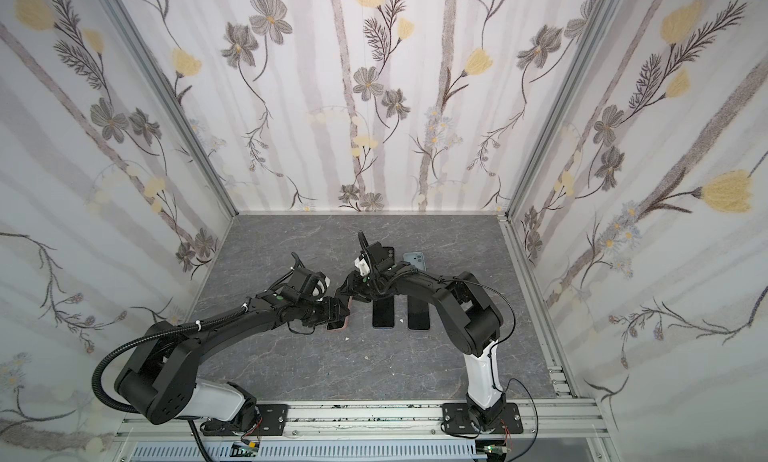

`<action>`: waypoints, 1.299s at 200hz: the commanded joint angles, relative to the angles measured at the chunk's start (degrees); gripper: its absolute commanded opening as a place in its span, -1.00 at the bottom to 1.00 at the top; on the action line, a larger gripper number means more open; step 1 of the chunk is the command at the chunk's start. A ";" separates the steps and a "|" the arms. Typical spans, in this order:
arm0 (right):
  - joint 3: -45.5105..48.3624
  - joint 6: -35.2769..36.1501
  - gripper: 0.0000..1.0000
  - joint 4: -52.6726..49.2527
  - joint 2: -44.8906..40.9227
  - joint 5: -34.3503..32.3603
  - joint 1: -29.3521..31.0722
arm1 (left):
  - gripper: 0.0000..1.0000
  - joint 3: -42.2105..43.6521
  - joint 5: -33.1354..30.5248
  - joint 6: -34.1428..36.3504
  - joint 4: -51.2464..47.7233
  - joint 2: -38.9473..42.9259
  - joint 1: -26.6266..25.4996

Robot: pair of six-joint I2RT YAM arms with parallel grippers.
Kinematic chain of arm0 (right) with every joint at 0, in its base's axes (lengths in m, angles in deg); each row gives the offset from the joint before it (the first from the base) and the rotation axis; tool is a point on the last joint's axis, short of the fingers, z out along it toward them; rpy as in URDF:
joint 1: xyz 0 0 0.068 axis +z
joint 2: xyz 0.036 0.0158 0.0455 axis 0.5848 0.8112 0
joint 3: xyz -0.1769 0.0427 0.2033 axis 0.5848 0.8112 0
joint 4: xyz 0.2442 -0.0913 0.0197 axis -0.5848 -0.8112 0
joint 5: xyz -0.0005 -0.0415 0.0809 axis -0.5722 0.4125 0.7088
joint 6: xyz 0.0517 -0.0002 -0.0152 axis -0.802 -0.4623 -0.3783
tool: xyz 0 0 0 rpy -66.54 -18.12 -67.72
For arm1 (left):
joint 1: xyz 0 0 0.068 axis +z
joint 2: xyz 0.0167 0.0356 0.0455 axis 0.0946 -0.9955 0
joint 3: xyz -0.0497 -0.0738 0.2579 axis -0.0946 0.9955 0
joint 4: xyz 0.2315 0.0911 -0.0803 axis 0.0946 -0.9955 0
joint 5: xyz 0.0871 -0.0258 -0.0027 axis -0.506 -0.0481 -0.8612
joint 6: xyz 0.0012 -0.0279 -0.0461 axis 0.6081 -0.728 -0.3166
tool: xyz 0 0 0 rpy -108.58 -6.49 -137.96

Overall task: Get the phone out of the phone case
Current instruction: 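Lift the pink-edged phone upright while right gripper grips its edge, then raise the pink-edged phone between both grippers above the table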

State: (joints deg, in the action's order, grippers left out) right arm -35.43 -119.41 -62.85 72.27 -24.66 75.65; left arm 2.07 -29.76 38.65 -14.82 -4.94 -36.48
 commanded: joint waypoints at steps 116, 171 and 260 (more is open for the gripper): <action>1.67 2.98 -0.98 -1.82 -7.27 -4.42 -0.21 | 0.10 -7.40 3.87 2.26 2.45 -2.78 -0.36; 3.22 2.91 -1.00 0.18 -16.19 -11.72 -3.32 | 0.75 -14.34 3.22 3.59 2.73 0.68 -0.37; 6.93 6.76 -1.00 4.01 -34.67 -19.99 -10.78 | 0.90 -19.05 2.64 6.95 13.11 9.90 -0.20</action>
State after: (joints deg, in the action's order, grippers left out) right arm -28.85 -114.73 -65.32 41.47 -44.05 66.18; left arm -17.23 -27.35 45.05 -7.26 3.54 -36.91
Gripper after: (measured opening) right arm 0.115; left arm 0.950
